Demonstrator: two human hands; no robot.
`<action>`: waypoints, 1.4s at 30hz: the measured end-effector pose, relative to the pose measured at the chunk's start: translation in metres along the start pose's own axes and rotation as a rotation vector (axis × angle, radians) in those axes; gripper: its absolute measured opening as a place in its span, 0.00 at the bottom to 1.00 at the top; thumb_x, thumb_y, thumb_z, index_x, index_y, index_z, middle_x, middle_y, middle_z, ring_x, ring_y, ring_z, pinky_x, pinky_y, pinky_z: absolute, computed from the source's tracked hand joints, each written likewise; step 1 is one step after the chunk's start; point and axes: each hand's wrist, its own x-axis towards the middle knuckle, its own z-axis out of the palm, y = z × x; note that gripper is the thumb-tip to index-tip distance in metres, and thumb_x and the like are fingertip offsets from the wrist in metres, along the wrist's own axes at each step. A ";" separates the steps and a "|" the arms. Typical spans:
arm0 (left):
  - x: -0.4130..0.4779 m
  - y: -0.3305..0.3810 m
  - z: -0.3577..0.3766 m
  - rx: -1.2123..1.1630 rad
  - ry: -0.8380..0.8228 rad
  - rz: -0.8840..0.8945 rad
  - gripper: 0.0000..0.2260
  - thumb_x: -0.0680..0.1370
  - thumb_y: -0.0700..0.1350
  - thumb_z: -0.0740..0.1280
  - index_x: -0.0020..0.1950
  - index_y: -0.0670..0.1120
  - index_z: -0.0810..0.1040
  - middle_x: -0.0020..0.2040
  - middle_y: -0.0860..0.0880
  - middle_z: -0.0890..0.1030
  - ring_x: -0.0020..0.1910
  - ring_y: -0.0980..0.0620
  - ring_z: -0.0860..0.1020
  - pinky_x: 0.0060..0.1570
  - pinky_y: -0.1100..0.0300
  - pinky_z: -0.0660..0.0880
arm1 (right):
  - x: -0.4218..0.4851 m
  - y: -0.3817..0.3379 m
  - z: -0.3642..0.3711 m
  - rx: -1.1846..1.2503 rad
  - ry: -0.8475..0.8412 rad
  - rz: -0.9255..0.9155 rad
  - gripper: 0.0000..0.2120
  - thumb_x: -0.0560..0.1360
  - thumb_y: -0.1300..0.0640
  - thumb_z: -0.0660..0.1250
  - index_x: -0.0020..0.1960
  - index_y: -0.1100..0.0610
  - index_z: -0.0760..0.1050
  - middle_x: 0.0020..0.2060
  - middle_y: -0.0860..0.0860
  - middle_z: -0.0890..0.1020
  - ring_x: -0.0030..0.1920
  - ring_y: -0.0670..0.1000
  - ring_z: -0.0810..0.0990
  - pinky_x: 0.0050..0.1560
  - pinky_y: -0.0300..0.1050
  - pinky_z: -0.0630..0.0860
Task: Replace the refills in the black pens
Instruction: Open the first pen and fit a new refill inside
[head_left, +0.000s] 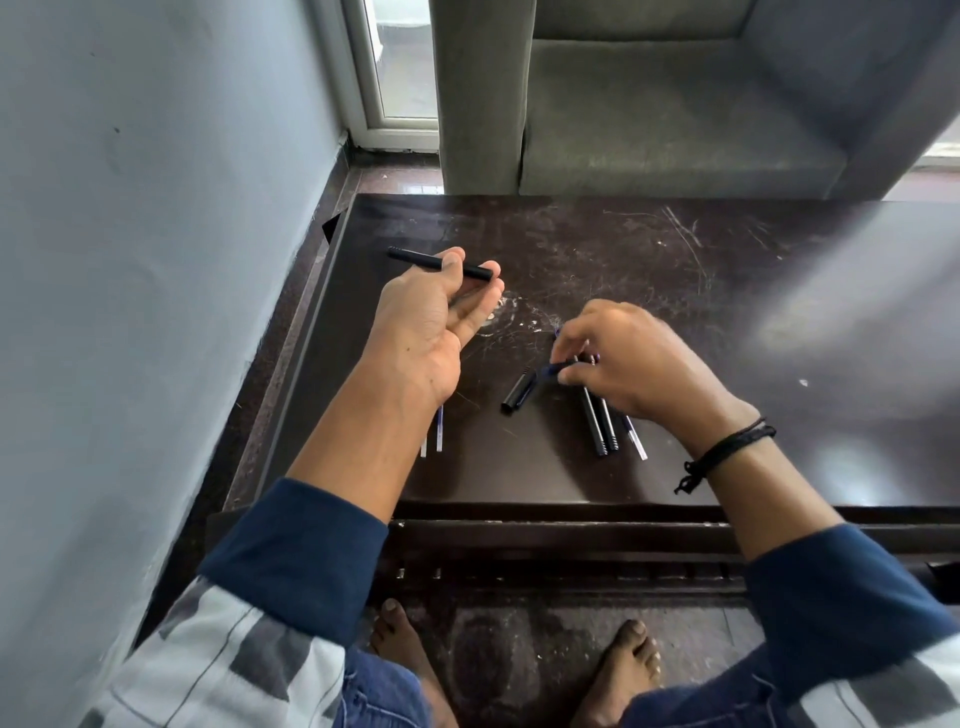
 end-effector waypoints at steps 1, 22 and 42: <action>0.001 0.000 -0.001 0.018 0.001 0.004 0.04 0.83 0.38 0.62 0.55 0.41 0.76 0.50 0.37 0.85 0.50 0.43 0.85 0.44 0.58 0.83 | -0.001 -0.003 0.003 -0.023 -0.019 -0.052 0.06 0.73 0.53 0.76 0.49 0.46 0.83 0.47 0.44 0.75 0.53 0.49 0.74 0.52 0.49 0.74; 0.014 0.028 -0.020 0.047 0.002 0.085 0.03 0.80 0.36 0.67 0.50 0.42 0.80 0.48 0.43 0.84 0.50 0.49 0.84 0.43 0.63 0.81 | -0.007 -0.039 0.015 0.016 -0.010 -0.258 0.04 0.77 0.57 0.68 0.47 0.48 0.80 0.46 0.43 0.77 0.52 0.49 0.73 0.52 0.48 0.74; 0.014 0.040 -0.028 -0.022 -0.003 0.067 0.04 0.81 0.37 0.65 0.53 0.40 0.78 0.51 0.41 0.83 0.51 0.41 0.84 0.43 0.59 0.83 | 0.002 -0.043 0.013 0.077 0.025 -0.209 0.06 0.76 0.57 0.71 0.49 0.47 0.84 0.45 0.42 0.78 0.51 0.49 0.80 0.53 0.48 0.76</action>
